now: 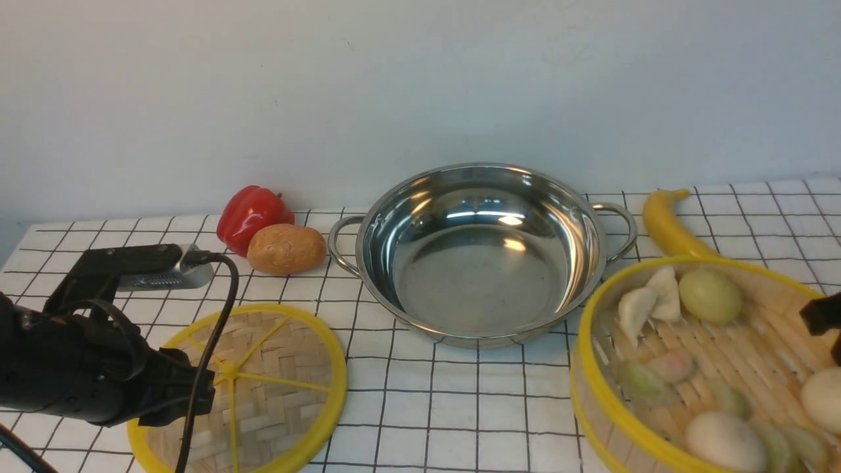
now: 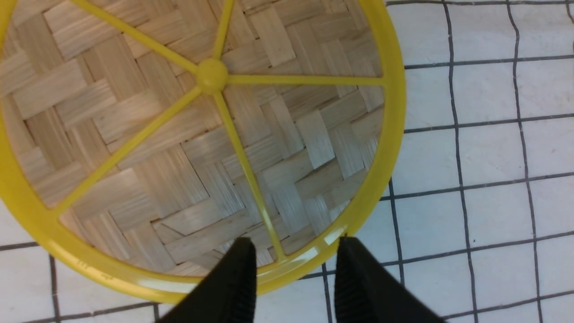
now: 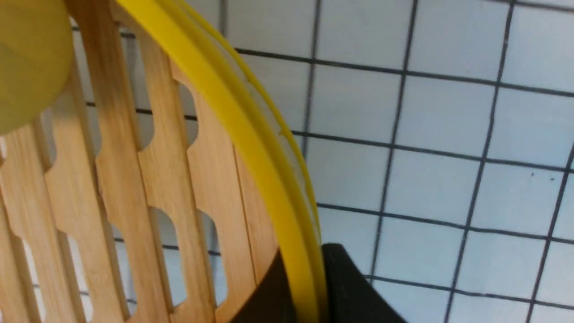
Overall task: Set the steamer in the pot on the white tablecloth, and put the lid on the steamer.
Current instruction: 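Place the bamboo steamer basket of food into the steel pot with the right gripper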
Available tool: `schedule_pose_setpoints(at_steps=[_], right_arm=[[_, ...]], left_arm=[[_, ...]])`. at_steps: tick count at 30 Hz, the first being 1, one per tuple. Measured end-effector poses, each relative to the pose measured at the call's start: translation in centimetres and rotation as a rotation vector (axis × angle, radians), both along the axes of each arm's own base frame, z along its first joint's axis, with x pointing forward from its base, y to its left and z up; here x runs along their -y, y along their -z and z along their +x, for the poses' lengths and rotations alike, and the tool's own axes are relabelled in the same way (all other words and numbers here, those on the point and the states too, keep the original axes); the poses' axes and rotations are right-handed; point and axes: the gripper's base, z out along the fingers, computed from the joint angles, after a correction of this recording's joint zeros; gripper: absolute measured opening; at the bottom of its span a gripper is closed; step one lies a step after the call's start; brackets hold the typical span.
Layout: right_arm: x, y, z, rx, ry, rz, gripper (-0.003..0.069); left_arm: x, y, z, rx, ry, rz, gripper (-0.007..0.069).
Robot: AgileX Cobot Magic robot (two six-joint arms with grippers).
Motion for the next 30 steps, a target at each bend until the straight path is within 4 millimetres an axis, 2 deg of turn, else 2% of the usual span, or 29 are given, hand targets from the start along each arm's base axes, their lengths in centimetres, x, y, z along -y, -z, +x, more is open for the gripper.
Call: schedule_pose_setpoints(at_steps=[3,4,6,7,10,13,14,18,20,25,30], right_arm=[[-1.4,-3.2,0.8,0.105,-0.038,0.025,0.0055],[-1.5,-3.4,0.9,0.111,-0.041,0.026,0.0055],[-3.6,-5.6,2.7,0.183,-0.081,0.044,0.0055],[-3.8,-5.6,3.0,0.182,-0.085,0.045,0.0055],[-8.1,-6.9,6.8,0.205,-0.159,0.062,0.0055],[-11.1,-5.9,10.1,0.170,-0.193,0.050,0.0055],[-11.5,-5.7,10.6,0.167,-0.195,0.052,0.0055],[-15.3,-3.7,16.3,0.207,-0.217,0.054,0.0055],[-16.4,-2.2,18.3,0.213,-0.221,0.057,0.0055],[-17.5,-0.2,20.6,0.228,-0.213,0.064,0.0055],[-17.5,1.3,21.3,0.212,-0.208,0.037,0.0055]], left_arm=[[0.0,0.0,0.0,0.000,0.000,0.000,0.0243],[0.0,0.0,0.0,0.000,0.000,0.000,0.0243],[0.0,0.0,0.0,0.000,0.000,0.000,0.0243],[0.0,0.0,0.0,0.000,0.000,0.000,0.0243],[0.0,0.0,0.0,-0.001,0.000,0.000,0.0243],[0.0,0.0,0.0,-0.001,0.000,0.000,0.0243],[0.0,0.0,0.0,-0.001,0.000,0.000,0.0243],[0.0,0.0,0.0,-0.001,0.000,0.000,0.0243],[0.0,0.0,0.0,-0.001,0.000,0.000,0.0243],[0.0,0.0,0.0,-0.004,0.002,-0.001,0.0243],[0.0,0.0,0.0,-0.004,0.001,-0.002,0.0243]])
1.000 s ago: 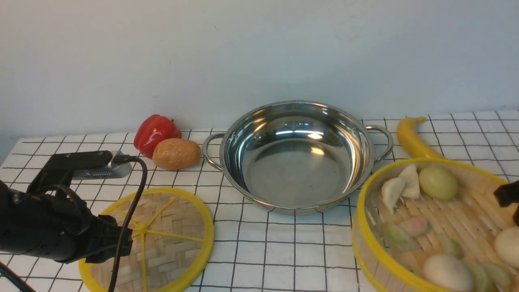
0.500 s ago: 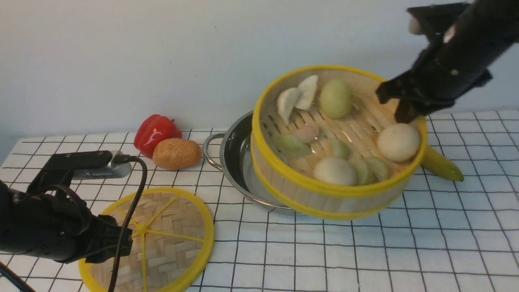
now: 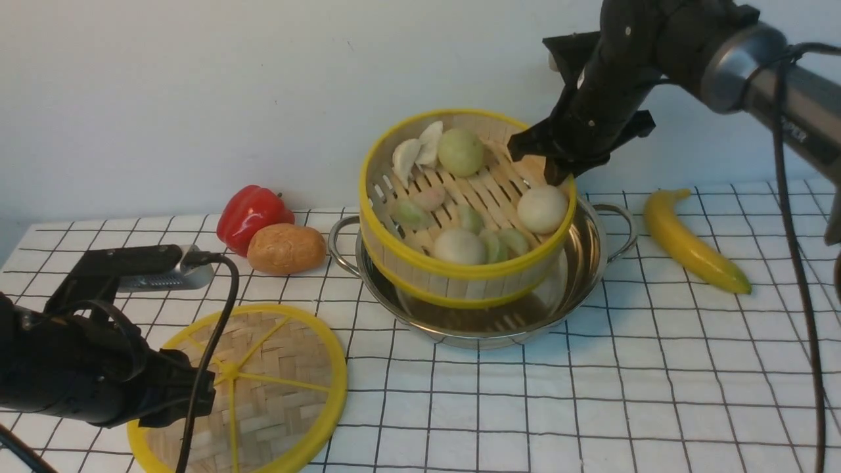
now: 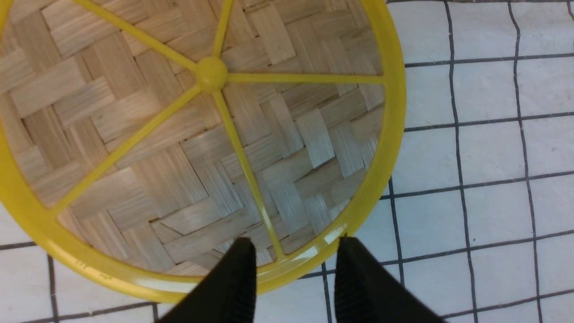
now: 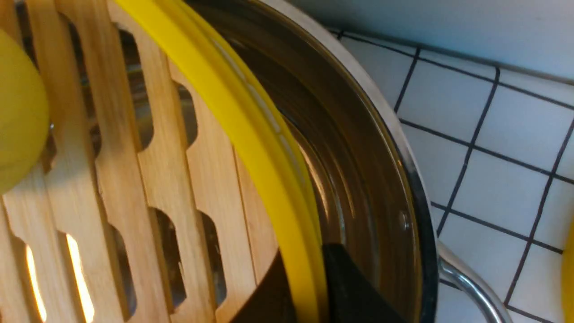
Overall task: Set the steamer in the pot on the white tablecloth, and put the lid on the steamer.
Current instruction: 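Place the bamboo steamer basket of food into the steel pot with the right gripper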
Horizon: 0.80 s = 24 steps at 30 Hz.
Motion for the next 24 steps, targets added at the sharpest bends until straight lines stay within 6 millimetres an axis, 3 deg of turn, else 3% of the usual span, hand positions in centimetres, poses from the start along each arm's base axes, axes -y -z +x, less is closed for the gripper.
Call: schedule_pose_setpoints(at_steps=[12,21,24], right_arm=[[0.2,4.6,1.0,-0.066,0.004,-0.090,0.0055],[0.0,6.4,1.3,-0.100,0.014,-0.090,0.0063],[0.0,6.3,1.3,-0.094,0.021,-0.079,0.0120]], left_arm=[[0.1,0.0,0.0,0.000,-0.007,-0.014,0.0243],[0.1,0.0,0.0,0.000,-0.008,-0.016,0.0243],[0.1,0.0,0.0,0.000,-0.008,-0.016,0.0243]])
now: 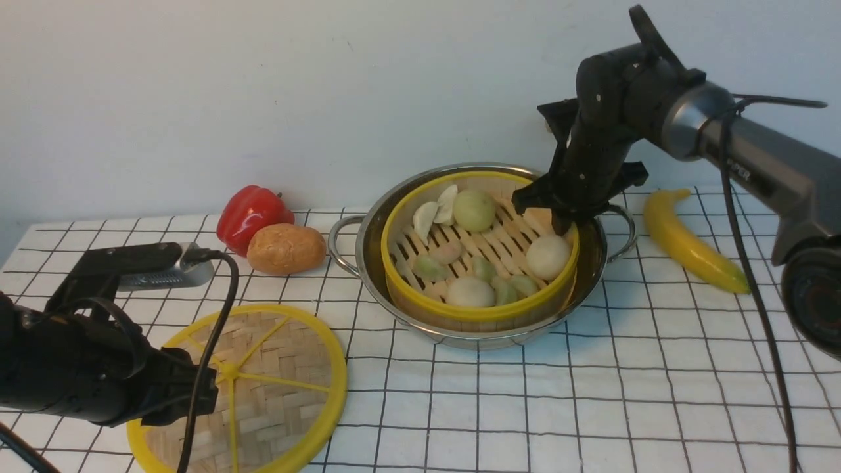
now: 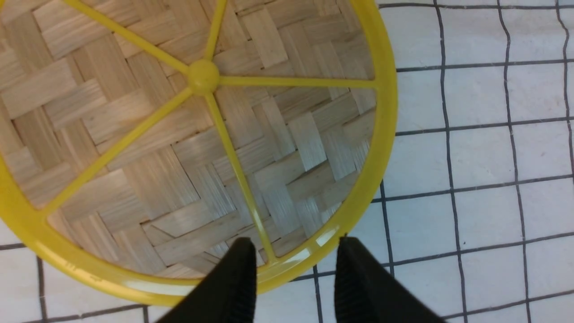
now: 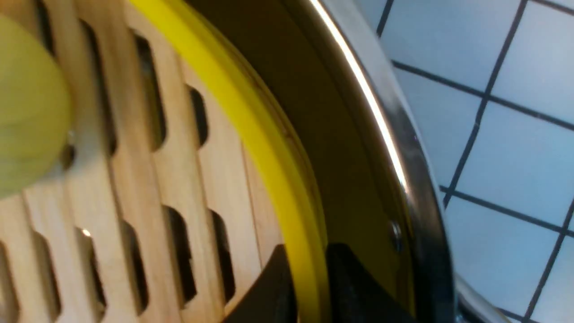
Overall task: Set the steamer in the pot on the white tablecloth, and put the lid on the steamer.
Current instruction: 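Place the bamboo steamer basket of food into the steel pot with the right gripper, then grasp the bamboo steamer lid lying on the table by its centre knob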
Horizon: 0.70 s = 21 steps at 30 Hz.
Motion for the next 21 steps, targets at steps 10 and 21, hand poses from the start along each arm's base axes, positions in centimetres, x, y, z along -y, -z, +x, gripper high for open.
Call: schedule_pose_setpoints(at_steps=[10,21], right_arm=[[-0.2,-0.9,0.0,0.020,0.002,0.029,0.0360],[0.9,-16.3,-3.5,0.332,-0.036,0.145,0.0417]], left_arm=[[-0.1,-0.1,0.4,0.041,-0.025,0.002,0.0243],[0.8,0.0,2.9,0.196,-0.071,0.027,0.0243]])
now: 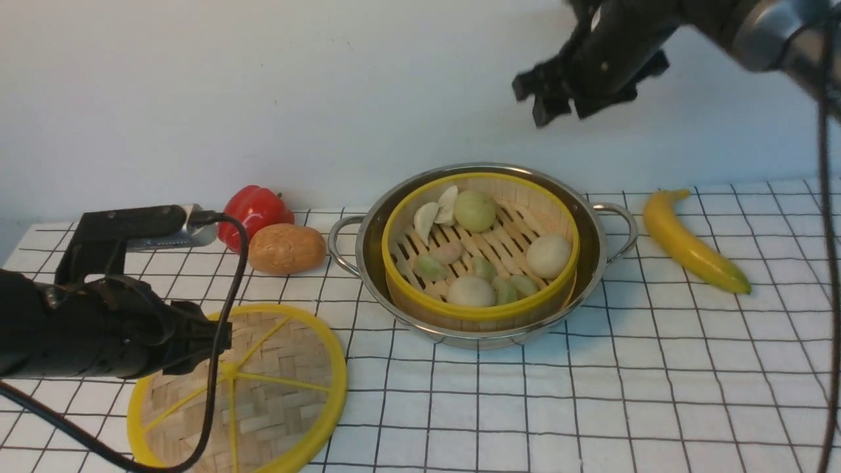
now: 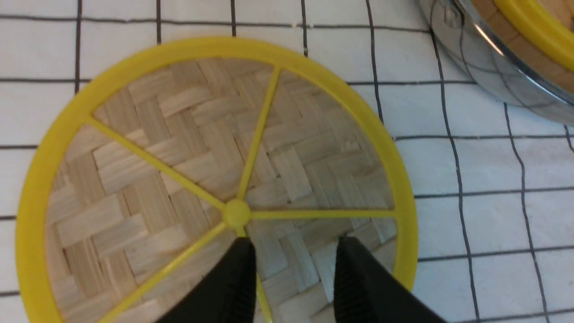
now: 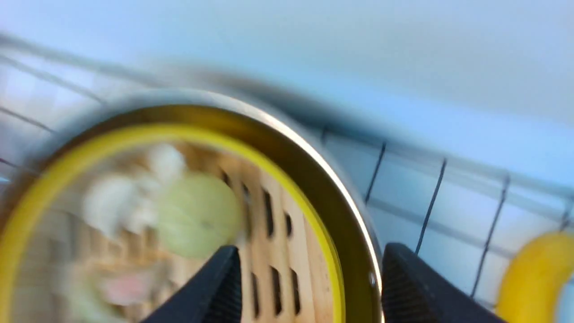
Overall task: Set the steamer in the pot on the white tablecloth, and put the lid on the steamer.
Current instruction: 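Grasp the bamboo steamer lid lying on the table by its centre knob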
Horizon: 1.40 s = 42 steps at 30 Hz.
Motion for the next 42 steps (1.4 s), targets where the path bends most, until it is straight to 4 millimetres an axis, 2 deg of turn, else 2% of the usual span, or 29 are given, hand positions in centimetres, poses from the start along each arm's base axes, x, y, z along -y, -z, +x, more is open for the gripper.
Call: schedule_pose_setpoints(at_steps=[1,3,4,5,6,7,9,13,14,15,16,19,20,24,27,32,34,35,36,42], right_arm=[[0.1,-0.4,-0.2,0.009,-0.001,0.004,0.0417],[0.9,-6.2,-3.2,0.122,-0.029,0.054,0.0417],[1.3,-8.4,-4.6,0.167,-0.039,0.074,0.0417],[1.5,-9.7,-5.5,0.193,-0.046,0.094,0.0417],[2.2,-12.7,-7.7,0.256,-0.058,0.131,0.0417],[2.4,-13.9,-8.8,0.282,-0.067,0.151,0.0417],[3.5,-18.1,-13.0,0.382,-0.099,0.213,0.0417],[5.8,-23.8,-20.4,0.545,-0.140,0.293,0.0417],[6.9,-25.6,-23.4,0.614,-0.153,0.311,0.0417],[7.0,-25.9,-23.8,0.621,-0.155,0.315,0.0417],[7.6,-26.7,-25.5,0.659,-0.159,0.324,0.0417],[8.8,-28.2,-29.0,0.731,-0.170,0.341,0.0417],[9.4,-28.9,-30.8,0.772,-0.176,0.345,0.0417],[10.6,-29.6,-34.0,0.823,-0.185,0.354,0.0417],[10.9,-29.1,-34.9,0.809,-0.186,0.348,0.0417],[10.8,-27.4,-34.6,0.736,-0.184,0.330,0.0417],[10.5,-26.1,-34.0,0.682,-0.182,0.315,0.0417],[10.5,-26.2,-34.0,0.684,-0.182,0.315,0.0417],[10.4,-25.5,-33.7,0.654,-0.181,0.307,0.0417],[10.5,-24.6,-33.6,0.626,-0.171,0.286,0.0417]], left_arm=[[0.0,0.1,0.1,-0.006,0.001,0.000,0.0243],[0.4,0.7,1.1,-0.020,0.011,0.003,0.0243],[0.4,1.1,1.5,-0.035,0.014,0.007,0.0243],[0.5,1.3,1.8,-0.040,0.018,0.010,0.0243],[0.4,1.8,2.4,-0.057,0.024,0.022,0.0243],[0.4,1.9,2.8,-0.063,0.025,0.029,0.0243],[0.2,2.3,3.5,-0.077,0.022,0.050,0.0243],[-0.1,2.8,4.3,-0.111,-0.001,0.084,0.0243],[-0.3,3.1,4.4,-0.129,-0.008,0.102,0.0243],[-0.3,3.1,4.4,-0.131,-0.012,0.102,0.0243],[-0.4,3.3,4.4,-0.140,-0.014,0.110,0.0243],[-0.5,3.8,4.4,-0.161,-0.022,0.122,0.0243],[-0.4,4.0,4.5,-0.171,-0.026,0.118,0.0243],[0.1,4.9,4.7,-0.199,-0.018,0.107,0.0243],[0.4,5.7,4.8,-0.226,-0.006,0.106,0.0243],[0.4,6.6,5.0,-0.256,-0.003,0.109,0.0234],[0.4,6.6,5.2,-0.249,0.001,0.117,0.0180],[0.4,6.6,5.2,-0.248,0.003,0.119,0.0173],[0.3,6.6,5.2,-0.242,0.007,0.128,0.0123],[0.0,5.5,5.3,-0.257,0.060,0.203,0.0116]])
